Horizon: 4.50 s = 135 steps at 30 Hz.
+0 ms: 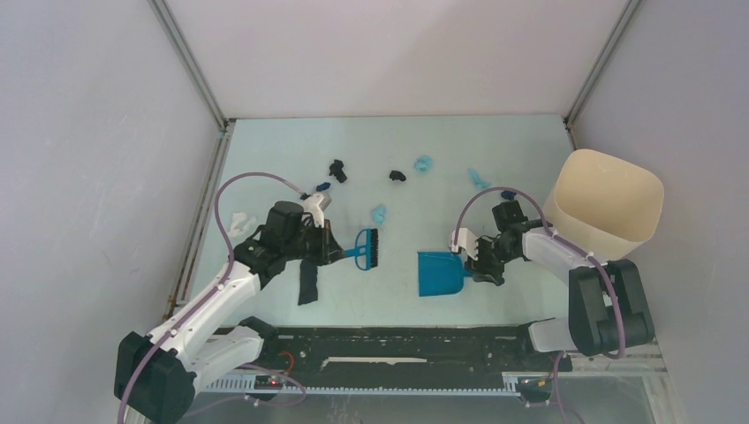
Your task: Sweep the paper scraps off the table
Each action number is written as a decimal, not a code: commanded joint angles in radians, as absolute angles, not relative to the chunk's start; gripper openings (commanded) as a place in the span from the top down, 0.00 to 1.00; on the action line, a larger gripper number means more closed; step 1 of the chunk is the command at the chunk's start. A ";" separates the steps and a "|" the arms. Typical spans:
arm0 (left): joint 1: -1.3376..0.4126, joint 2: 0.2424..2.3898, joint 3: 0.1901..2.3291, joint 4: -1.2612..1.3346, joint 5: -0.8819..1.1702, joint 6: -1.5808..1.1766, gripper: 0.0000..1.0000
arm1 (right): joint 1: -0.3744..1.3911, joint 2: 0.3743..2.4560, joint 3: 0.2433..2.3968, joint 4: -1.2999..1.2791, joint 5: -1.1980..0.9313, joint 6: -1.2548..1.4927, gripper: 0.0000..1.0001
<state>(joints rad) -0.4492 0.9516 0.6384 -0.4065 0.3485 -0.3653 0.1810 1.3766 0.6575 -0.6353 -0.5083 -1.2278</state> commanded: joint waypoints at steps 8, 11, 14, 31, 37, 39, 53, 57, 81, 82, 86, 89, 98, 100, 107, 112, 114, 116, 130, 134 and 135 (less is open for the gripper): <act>-0.444 0.954 0.676 -0.385 0.368 -0.356 1.00 | 0.192 1.357 0.650 -0.670 -0.472 -1.235 0.81; -0.443 0.952 0.676 -0.384 0.361 -0.357 1.00 | 0.226 1.284 0.661 -0.701 -0.459 -1.195 0.91; -0.443 0.956 0.683 -0.378 0.363 -0.363 1.00 | 0.247 1.201 0.686 -0.733 -0.458 -1.132 1.00; -0.717 1.200 0.806 0.118 0.467 -0.712 1.00 | 0.157 0.996 1.079 -0.718 -0.657 -0.480 1.00; -0.861 1.525 0.914 0.492 0.468 -0.982 1.00 | 0.158 0.962 1.095 -0.585 -0.603 -0.368 1.00; -0.906 1.622 0.981 0.562 0.506 -1.052 1.00 | 0.158 0.947 1.096 -0.551 -0.614 -0.335 1.00; -1.063 2.029 1.333 0.457 0.471 -1.200 1.00 | 0.172 0.872 1.034 -0.453 -0.650 -0.307 1.00; -1.093 2.154 1.470 0.368 0.452 -1.244 1.00 | 0.180 0.843 1.000 -0.438 -0.636 -0.321 1.00; -0.936 1.930 1.389 -0.412 0.228 -0.800 1.00 | 0.214 0.800 0.926 -0.442 -0.635 -0.374 1.00; -0.906 1.894 1.365 -0.445 0.210 -0.764 1.00 | 0.211 0.801 0.926 -0.441 -0.634 -0.374 1.00; -0.799 1.749 1.303 -0.575 0.139 -0.620 1.00 | 0.200 0.807 0.925 -0.433 -0.631 -0.364 1.00; -0.759 1.641 1.316 -0.646 0.058 -0.531 1.00 | 0.187 0.815 0.922 -0.431 -0.638 -0.359 1.00; -0.744 1.621 1.361 -0.217 0.158 -0.661 1.00 | 0.114 0.857 0.914 -0.388 -0.587 -0.303 1.00; -0.742 1.701 1.400 -0.108 0.168 -0.772 1.00 | 0.087 0.862 0.909 -0.375 -0.583 -0.292 1.00; -0.738 2.001 1.621 0.178 0.139 -0.942 1.00 | 0.014 0.856 0.867 -0.341 -0.676 -0.294 1.00; -0.760 2.338 1.969 0.231 0.197 -1.067 1.00 | 0.009 0.855 0.869 -0.349 -0.727 -0.320 1.00; -0.776 2.457 2.126 0.210 0.189 -1.089 1.00 | 0.008 0.858 0.868 -0.348 -0.735 -0.321 1.00; -0.789 2.564 2.286 0.157 0.169 -1.132 1.00 | 0.008 0.861 0.868 -0.347 -0.732 -0.318 1.00; -0.839 2.605 2.209 -0.027 0.135 -1.287 1.00 | -0.026 0.906 0.867 -0.365 -0.761 -0.344 1.00; -0.834 2.496 2.032 -0.032 0.084 -1.278 1.00 | -0.020 0.916 0.867 -0.368 -0.769 -0.342 1.00; -0.831 2.465 1.975 -0.023 0.071 -1.279 1.00 | -0.020 0.917 0.867 -0.368 -0.766 -0.345 1.00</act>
